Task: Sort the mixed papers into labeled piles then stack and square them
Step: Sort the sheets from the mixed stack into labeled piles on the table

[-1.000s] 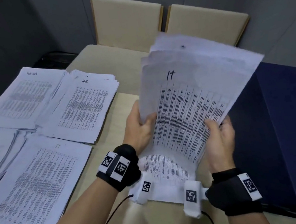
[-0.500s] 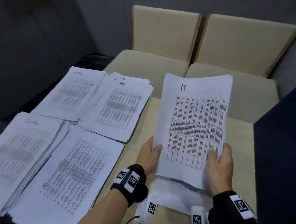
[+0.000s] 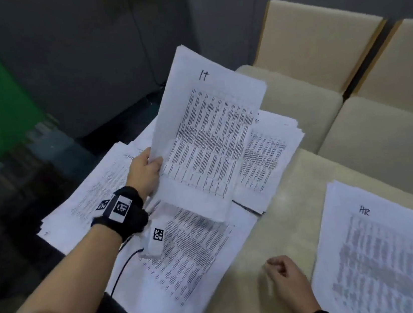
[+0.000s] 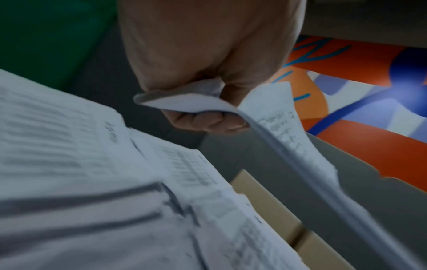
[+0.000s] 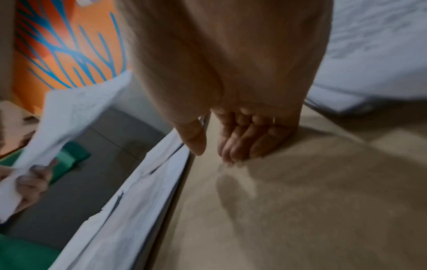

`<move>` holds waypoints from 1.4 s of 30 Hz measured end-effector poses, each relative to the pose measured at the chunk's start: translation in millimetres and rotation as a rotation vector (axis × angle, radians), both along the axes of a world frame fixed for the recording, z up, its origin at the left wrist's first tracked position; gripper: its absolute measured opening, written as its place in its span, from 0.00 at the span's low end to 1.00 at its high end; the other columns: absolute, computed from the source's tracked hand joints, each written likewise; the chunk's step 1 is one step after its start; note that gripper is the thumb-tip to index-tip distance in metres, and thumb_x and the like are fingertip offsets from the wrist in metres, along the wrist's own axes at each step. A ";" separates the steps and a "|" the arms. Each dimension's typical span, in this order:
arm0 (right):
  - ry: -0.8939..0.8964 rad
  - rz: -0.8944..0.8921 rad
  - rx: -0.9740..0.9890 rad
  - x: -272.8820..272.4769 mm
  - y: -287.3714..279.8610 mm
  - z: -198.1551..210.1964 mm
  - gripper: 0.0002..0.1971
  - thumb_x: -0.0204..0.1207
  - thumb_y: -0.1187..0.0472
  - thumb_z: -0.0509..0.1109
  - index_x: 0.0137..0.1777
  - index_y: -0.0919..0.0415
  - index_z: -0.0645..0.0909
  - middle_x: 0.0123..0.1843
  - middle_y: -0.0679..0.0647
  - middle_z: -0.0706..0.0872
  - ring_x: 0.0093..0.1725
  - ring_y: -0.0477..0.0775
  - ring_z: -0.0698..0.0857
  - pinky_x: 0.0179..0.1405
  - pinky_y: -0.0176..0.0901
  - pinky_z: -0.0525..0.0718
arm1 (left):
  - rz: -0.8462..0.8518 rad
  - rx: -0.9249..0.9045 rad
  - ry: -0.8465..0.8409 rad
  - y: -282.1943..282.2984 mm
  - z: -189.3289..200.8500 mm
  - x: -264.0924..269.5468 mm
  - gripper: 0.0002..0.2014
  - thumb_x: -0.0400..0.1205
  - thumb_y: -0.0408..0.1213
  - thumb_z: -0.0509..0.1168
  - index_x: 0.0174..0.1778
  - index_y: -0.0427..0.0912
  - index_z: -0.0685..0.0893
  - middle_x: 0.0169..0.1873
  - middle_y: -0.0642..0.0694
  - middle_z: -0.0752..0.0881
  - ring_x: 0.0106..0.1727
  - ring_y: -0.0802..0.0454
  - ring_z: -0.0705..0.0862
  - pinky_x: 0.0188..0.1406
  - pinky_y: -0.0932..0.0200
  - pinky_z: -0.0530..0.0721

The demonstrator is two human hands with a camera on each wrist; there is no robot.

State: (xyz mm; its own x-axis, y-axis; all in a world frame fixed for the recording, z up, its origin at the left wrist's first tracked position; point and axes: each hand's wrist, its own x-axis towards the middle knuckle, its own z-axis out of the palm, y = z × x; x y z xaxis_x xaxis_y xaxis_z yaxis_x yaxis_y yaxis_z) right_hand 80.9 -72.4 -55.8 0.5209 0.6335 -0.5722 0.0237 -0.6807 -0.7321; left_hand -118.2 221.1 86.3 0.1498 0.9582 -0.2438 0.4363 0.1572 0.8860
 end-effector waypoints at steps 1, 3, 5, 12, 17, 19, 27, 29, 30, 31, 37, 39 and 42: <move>-0.053 -0.007 -0.007 -0.7 -1.2 0.2 0.03 0.78 0.58 0.73 0.47 0.50 0.82 0.44 0.50 0.90 0.47 0.52 0.88 0.42 0.39 0.80 | -0.018 -0.016 0.024 3.3 -2.7 -9.1 0.10 0.86 0.34 0.59 0.61 0.44 0.81 0.48 0.40 0.88 0.49 0.36 0.87 0.55 0.36 0.86; -0.121 -0.018 -0.028 -7.1 5.7 0.2 0.03 0.75 0.59 0.74 0.44 0.51 0.83 0.38 0.50 0.90 0.43 0.53 0.89 0.43 0.45 0.81 | -0.056 -0.082 0.098 1.3 -18.3 -40.0 0.11 0.87 0.35 0.59 0.63 0.41 0.80 0.41 0.45 0.85 0.41 0.43 0.85 0.44 0.46 0.86; -0.148 -0.030 -0.051 -10.3 11.9 3.6 0.03 0.75 0.60 0.75 0.42 0.54 0.83 0.34 0.52 0.89 0.41 0.53 0.88 0.40 0.44 0.78 | -0.116 -0.172 0.157 -17.8 -41.2 -68.5 0.09 0.88 0.34 0.59 0.61 0.39 0.81 0.40 0.46 0.85 0.38 0.46 0.84 0.36 0.56 0.81; -0.173 -0.077 -0.103 -9.8 17.2 -2.8 0.03 0.74 0.62 0.73 0.40 0.55 0.84 0.38 0.52 0.90 0.45 0.56 0.87 0.42 0.45 0.77 | -0.273 0.009 0.875 -64.8 -106.8 -111.7 0.18 0.80 0.38 0.68 0.65 0.38 0.78 0.55 0.40 0.83 0.49 0.42 0.84 0.48 0.50 0.84; -0.114 -0.099 -0.007 10.4 14.7 14.8 0.02 0.79 0.62 0.73 0.45 0.58 0.85 0.43 0.57 0.90 0.46 0.59 0.89 0.55 0.58 0.86 | -0.297 0.440 0.832 -69.0 -87.1 -54.0 0.13 0.68 0.28 0.72 0.47 0.36 0.80 0.41 0.41 0.79 0.37 0.42 0.78 0.34 0.49 0.77; -0.160 -0.158 0.048 28.8 8.8 29.8 0.03 0.80 0.62 0.72 0.45 0.58 0.84 0.43 0.58 0.90 0.45 0.58 0.89 0.55 0.59 0.85 | -0.366 0.445 0.733 -75.3 -71.9 -16.4 0.08 0.74 0.32 0.69 0.48 0.39 0.81 0.43 0.44 0.80 0.41 0.43 0.79 0.38 0.49 0.77; -0.481 -0.490 -0.146 132.4 -72.2 46.0 0.09 0.78 0.55 0.70 0.52 0.59 0.83 0.52 0.63 0.85 0.50 0.63 0.80 0.55 0.53 0.79 | -0.768 0.139 0.401 -145.2 -73.2 143.8 0.08 0.82 0.39 0.64 0.55 0.43 0.82 0.55 0.47 0.84 0.55 0.47 0.83 0.55 0.53 0.81; -0.519 -0.529 -0.323 155.1 -96.8 36.5 0.20 0.71 0.47 0.70 0.57 0.59 0.82 0.55 0.69 0.82 0.53 0.69 0.81 0.58 0.58 0.81 | -0.794 0.068 0.369 -168.3 -84.6 176.1 0.13 0.82 0.40 0.65 0.62 0.42 0.81 0.60 0.47 0.83 0.60 0.47 0.82 0.58 0.55 0.80; -0.500 -0.545 -0.394 162.8 -106.3 35.1 0.24 0.71 0.48 0.73 0.63 0.62 0.81 0.60 0.72 0.80 0.59 0.73 0.80 0.60 0.59 0.80 | -0.799 0.047 0.371 -179.1 -90.0 190.1 0.16 0.83 0.40 0.65 0.66 0.41 0.80 0.63 0.46 0.83 0.62 0.46 0.82 0.60 0.56 0.78; -0.463 -0.556 -0.432 168.9 -113.7 34.5 0.28 0.72 0.51 0.75 0.67 0.66 0.78 0.66 0.74 0.78 0.64 0.75 0.78 0.62 0.58 0.78 | -0.798 0.032 0.382 -189.0 -95.5 202.5 0.19 0.83 0.41 0.65 0.69 0.39 0.78 0.65 0.44 0.81 0.64 0.45 0.81 0.61 0.55 0.78; -0.373 -0.496 -0.320 187.6 -131.8 24.2 0.22 0.73 0.51 0.78 0.59 0.66 0.83 0.58 0.65 0.88 0.54 0.66 0.85 0.51 0.46 0.80 | -0.804 -0.026 0.501 -228.5 -114.2 246.4 0.18 0.82 0.43 0.64 0.62 0.35 0.77 0.60 0.38 0.82 0.58 0.40 0.81 0.51 0.53 0.78; -0.450 -0.529 -0.315 189.3 -134.8 24.4 0.14 0.73 0.53 0.79 0.52 0.62 0.85 0.54 0.63 0.89 0.53 0.66 0.85 0.50 0.46 0.78 | -0.763 0.000 0.534 -232.4 -115.9 249.5 0.16 0.82 0.43 0.63 0.61 0.36 0.77 0.58 0.39 0.82 0.57 0.40 0.82 0.51 0.52 0.78; -0.478 -0.561 -0.296 187.4 -132.4 26.4 0.09 0.72 0.56 0.81 0.41 0.59 0.84 0.47 0.61 0.89 0.45 0.62 0.82 0.51 0.44 0.79 | -0.709 -0.018 0.532 -229.0 -117.4 248.5 0.16 0.83 0.41 0.63 0.64 0.38 0.78 0.59 0.41 0.83 0.58 0.42 0.82 0.52 0.55 0.79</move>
